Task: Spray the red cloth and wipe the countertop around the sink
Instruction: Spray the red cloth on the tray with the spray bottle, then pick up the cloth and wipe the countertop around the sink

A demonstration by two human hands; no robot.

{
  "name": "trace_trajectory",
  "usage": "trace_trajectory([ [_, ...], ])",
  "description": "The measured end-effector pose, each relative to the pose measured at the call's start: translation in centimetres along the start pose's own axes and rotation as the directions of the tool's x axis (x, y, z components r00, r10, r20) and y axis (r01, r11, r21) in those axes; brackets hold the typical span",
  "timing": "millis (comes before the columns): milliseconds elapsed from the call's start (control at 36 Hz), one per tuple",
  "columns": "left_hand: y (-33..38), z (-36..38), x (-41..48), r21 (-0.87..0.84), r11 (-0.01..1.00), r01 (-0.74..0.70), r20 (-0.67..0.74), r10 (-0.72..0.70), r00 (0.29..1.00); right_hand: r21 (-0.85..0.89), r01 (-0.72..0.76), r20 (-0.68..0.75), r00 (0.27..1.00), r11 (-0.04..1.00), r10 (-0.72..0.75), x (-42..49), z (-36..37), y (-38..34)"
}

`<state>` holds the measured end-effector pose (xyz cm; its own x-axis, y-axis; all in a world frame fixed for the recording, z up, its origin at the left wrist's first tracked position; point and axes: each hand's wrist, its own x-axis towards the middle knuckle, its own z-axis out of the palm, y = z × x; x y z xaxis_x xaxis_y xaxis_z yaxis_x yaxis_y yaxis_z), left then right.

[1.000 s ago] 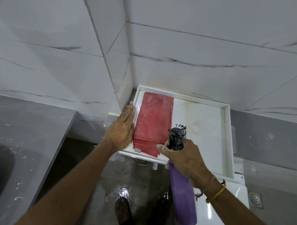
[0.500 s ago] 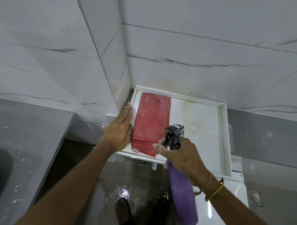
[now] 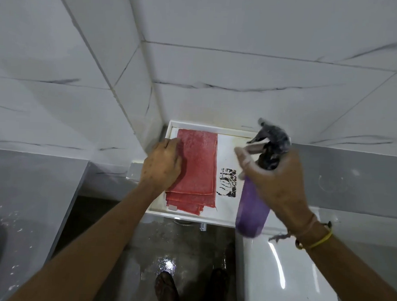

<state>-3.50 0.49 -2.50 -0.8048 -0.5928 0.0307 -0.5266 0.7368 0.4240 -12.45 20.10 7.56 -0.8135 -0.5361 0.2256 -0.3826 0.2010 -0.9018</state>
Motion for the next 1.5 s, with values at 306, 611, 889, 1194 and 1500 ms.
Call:
trace_trajectory([
  [306,3.4,1.2,3.0,0.049,0.949,0.312,0.104,-0.316,0.943,-0.066,0.173,-0.441,0.878,0.983,-0.185,8.2,-3.5,6.0],
  [611,5.2,1.6,4.8,-0.065,0.856,0.512,0.072,-0.508,0.858,-0.117,0.181,-0.487,0.847,0.976,-0.215,10.2,-3.0,10.3],
  [889,5.3,2.4,6.0,0.007,0.814,0.581,0.067,-0.58,0.812,-0.051,0.107,-0.437,0.891,0.993,-0.119,10.7,-3.6,11.3],
  [1194,3.7,1.0,6.2,-0.315,0.78,0.541,0.137,-0.527,0.839,-0.07,0.011,-0.354,0.934,0.997,-0.035,9.7,-3.6,12.6],
  [1500,5.2,-3.2,2.8,-0.698,0.588,0.409,0.233,-0.353,0.906,-0.097,-0.122,-0.298,0.95,0.988,0.089,5.8,-4.6,12.1],
])
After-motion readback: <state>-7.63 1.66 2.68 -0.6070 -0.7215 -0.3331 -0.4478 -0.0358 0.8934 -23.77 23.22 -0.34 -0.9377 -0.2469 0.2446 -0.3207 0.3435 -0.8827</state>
